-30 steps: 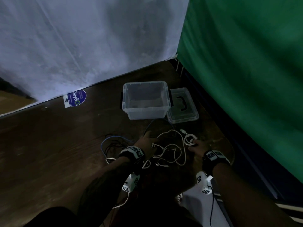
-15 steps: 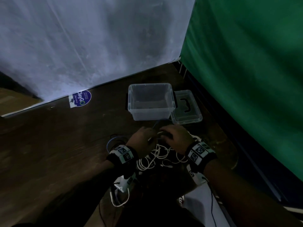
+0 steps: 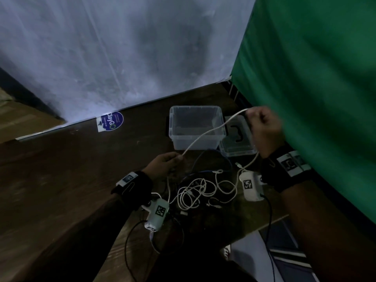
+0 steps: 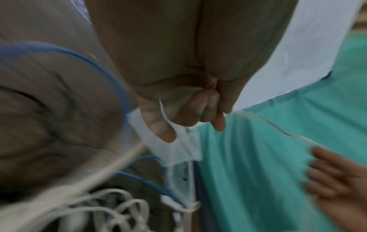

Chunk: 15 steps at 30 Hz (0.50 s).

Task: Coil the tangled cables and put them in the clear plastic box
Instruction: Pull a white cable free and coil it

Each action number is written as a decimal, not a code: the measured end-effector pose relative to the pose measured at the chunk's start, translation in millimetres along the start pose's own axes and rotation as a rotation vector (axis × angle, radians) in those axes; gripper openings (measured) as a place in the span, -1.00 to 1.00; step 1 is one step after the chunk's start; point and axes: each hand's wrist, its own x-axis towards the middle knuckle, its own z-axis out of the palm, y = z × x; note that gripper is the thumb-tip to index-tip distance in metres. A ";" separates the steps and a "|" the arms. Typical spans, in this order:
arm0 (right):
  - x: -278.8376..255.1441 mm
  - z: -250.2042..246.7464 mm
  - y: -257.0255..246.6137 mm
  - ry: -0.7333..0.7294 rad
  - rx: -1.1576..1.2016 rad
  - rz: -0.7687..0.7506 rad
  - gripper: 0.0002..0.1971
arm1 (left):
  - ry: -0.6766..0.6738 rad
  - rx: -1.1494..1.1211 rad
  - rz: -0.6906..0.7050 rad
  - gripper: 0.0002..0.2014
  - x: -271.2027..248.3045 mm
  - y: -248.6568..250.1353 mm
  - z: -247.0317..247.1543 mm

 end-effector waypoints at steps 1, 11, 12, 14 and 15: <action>4.9 -7.8 3.0 0.061 0.059 0.046 -0.81 | 0.017 0.005 -0.019 -0.79 -1.8 -4.1 -3.3; -29.6 1.0 -16.1 -0.213 -0.429 -0.420 -0.50 | 0.065 0.193 0.150 -0.83 -26.5 46.2 3.1; -38.5 10.2 -26.9 -0.360 -0.401 -0.362 -0.49 | 0.031 0.205 0.165 -0.83 -27.4 54.1 6.7; -52.6 26.4 -42.3 -0.690 -0.350 -0.149 -0.49 | -0.044 0.221 0.195 -0.82 -29.3 69.0 12.4; -56.5 32.6 -45.1 -0.776 -0.315 -0.091 -0.54 | -0.072 0.215 0.198 -0.80 -28.8 72.6 13.2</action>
